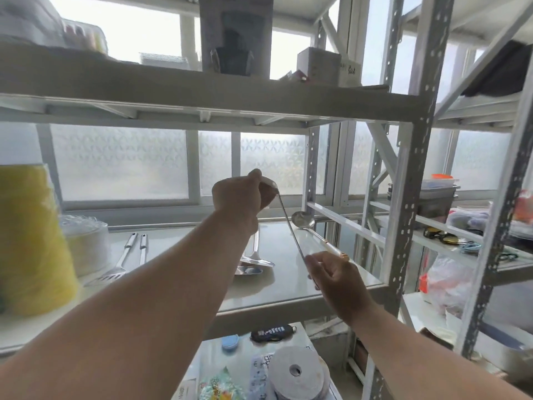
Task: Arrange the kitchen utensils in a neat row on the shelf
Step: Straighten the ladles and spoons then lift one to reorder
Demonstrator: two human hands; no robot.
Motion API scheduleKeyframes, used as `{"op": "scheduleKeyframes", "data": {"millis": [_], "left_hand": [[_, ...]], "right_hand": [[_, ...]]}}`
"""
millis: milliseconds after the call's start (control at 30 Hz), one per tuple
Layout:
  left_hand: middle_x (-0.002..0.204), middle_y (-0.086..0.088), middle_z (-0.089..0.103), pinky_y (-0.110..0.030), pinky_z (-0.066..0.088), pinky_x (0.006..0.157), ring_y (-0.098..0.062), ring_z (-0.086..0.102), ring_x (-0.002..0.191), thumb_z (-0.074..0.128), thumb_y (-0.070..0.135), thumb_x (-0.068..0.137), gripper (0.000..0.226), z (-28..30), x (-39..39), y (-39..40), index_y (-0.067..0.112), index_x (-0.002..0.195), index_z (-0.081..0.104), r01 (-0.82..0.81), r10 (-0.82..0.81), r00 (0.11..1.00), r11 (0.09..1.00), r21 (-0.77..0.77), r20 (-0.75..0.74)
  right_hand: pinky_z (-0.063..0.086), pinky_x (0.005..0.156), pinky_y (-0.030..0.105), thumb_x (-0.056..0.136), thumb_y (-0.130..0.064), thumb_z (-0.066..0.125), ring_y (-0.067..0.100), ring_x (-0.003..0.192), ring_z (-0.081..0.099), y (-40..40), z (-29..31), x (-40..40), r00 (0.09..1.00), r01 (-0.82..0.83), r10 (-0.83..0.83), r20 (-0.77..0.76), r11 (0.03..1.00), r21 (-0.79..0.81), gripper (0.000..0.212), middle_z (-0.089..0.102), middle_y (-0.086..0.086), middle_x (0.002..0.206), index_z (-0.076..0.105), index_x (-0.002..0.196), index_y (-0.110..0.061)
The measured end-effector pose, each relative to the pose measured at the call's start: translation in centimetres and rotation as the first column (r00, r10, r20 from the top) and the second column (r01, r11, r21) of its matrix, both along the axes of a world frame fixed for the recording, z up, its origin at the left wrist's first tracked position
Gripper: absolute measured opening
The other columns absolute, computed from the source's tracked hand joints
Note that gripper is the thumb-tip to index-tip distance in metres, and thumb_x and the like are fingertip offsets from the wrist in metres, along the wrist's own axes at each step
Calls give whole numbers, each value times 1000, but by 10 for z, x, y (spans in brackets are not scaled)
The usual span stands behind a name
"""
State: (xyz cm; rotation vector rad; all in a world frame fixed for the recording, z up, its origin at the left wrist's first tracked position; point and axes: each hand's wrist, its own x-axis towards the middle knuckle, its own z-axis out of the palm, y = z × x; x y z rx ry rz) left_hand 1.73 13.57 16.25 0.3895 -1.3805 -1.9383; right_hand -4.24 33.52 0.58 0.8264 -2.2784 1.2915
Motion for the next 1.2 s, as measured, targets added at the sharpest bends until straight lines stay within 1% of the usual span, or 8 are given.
{"op": "scheduleKeyframes", "data": {"millis": [133, 233, 333, 367, 433, 533, 867, 1200], "left_hand": [[62, -4, 76, -49, 64, 83, -28, 79, 71, 83, 22, 78, 18, -10, 2, -9, 8, 80, 72, 8, -13, 999, 995, 97, 42], [72, -8, 78, -48, 67, 80, -31, 80, 78, 83, 18, 87, 19, -16, -5, -8, 6, 79, 71, 29, -29, 1000, 992, 120, -8], [78, -18, 77, -47, 68, 77, -30, 78, 75, 75, 31, 99, 36, -32, -15, -4, -1, 82, 73, 160, -163, 987, 972, -169, -5], [79, -17, 78, -48, 67, 76, -29, 77, 74, 72, 42, 99, 44, -44, -20, -7, 1, 83, 74, 173, -140, 984, 889, -425, 107], [93, -9, 78, -40, 60, 79, -29, 75, 88, 64, 68, 94, 53, -76, -27, -14, 16, 91, 77, 277, 110, 929, 428, -860, 354], [136, 0, 70, -43, 46, 106, -25, 63, 126, 46, 78, 93, 65, -125, -29, -25, 30, 132, 66, 532, 481, 774, -140, -835, 412], [120, 2, 73, -43, 49, 94, -29, 64, 115, 42, 51, 100, 35, -168, -38, -40, 30, 112, 67, 420, 455, 785, 108, -901, 421], [113, -1, 74, -40, 48, 88, -28, 66, 108, 47, 44, 96, 33, -170, -36, -37, 27, 112, 71, 353, 463, 813, 88, -931, 352]], "right_hand": [[45, 59, 15, 95, -60, 60, 5, 60, 60, -1, -4, 2, 984, 53, -47, -172, 998, 32, 37, 62, -12, 61, 73, 85, -26], [53, 62, 32, 98, -32, 68, 14, 58, 61, -9, -10, -12, 965, 121, -100, -243, 990, 70, 21, 65, -8, 61, 73, 83, -18], [51, 61, 35, 99, -27, 65, 28, 63, 63, -15, -10, -27, 970, 201, -186, -157, 976, 86, 23, 67, 0, 63, 70, 81, -14], [48, 63, 34, 100, -27, 63, 31, 68, 64, -17, -9, -30, 967, 237, -226, -119, 967, 95, 24, 69, 4, 68, 70, 82, -13], [40, 68, 32, 102, -28, 57, 35, 82, 64, -22, -5, -38, 948, 319, -316, -44, 936, 150, 28, 72, 11, 80, 69, 84, -10], [47, 79, 37, 102, -30, 50, 38, 101, 65, -31, -4, -55, 906, 376, -412, 99, 889, 261, 33, 72, 19, 100, 71, 94, -5], [55, 86, 41, 87, -33, 55, 34, 106, 63, -47, -10, -78, 872, 392, -484, 76, 783, 484, 32, 65, 9, 114, 65, 111, -16], [56, 83, 43, 92, -4, 48, 35, 111, 65, -62, -4, -101, 814, 463, -580, 9, 659, 593, 31, 66, 15, 118, 67, 117, -7]]}}
